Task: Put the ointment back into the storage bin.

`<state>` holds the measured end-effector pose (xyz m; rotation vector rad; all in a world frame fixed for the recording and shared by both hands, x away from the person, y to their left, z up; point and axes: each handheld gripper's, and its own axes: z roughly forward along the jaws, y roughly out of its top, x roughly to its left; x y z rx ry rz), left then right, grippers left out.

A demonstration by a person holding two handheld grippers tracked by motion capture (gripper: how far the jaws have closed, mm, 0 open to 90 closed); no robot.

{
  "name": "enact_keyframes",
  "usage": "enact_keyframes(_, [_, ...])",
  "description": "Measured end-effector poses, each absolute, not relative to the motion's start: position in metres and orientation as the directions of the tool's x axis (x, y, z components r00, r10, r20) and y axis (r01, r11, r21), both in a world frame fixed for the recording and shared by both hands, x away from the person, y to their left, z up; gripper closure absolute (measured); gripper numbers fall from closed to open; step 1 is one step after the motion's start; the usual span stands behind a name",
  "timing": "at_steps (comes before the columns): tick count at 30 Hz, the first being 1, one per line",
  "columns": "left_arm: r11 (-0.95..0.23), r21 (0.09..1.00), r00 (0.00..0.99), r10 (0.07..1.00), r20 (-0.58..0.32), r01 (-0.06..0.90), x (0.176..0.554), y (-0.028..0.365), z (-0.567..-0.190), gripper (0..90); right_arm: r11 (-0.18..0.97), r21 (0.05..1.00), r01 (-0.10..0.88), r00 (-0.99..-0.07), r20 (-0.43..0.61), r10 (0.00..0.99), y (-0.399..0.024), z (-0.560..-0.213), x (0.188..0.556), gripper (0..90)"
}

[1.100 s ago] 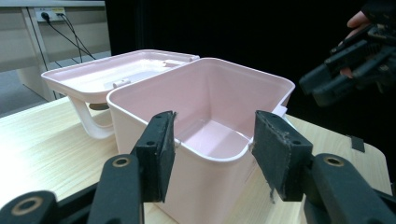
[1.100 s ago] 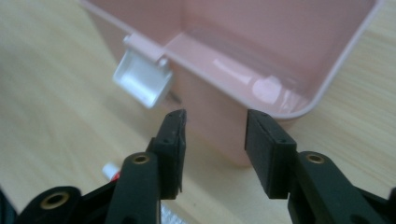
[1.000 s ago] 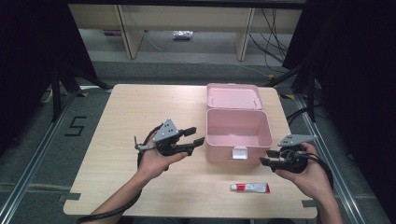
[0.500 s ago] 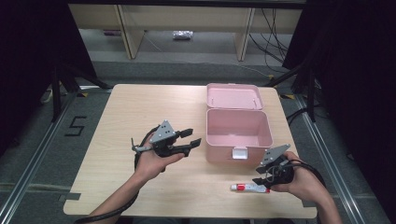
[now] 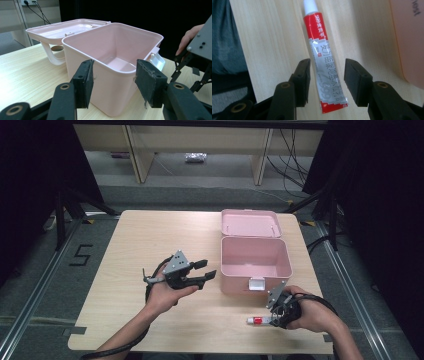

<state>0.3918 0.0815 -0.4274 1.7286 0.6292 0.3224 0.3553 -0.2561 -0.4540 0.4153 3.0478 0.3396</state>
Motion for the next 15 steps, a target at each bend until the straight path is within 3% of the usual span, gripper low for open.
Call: enact_keyframes(15, [-0.149,0.958,0.816,0.566,-0.12,0.244,0.391,0.081,-0.43,47.8,0.985,0.103,0.138,-0.988,-0.049,0.143,-0.238,-0.466,0.359,61.1])
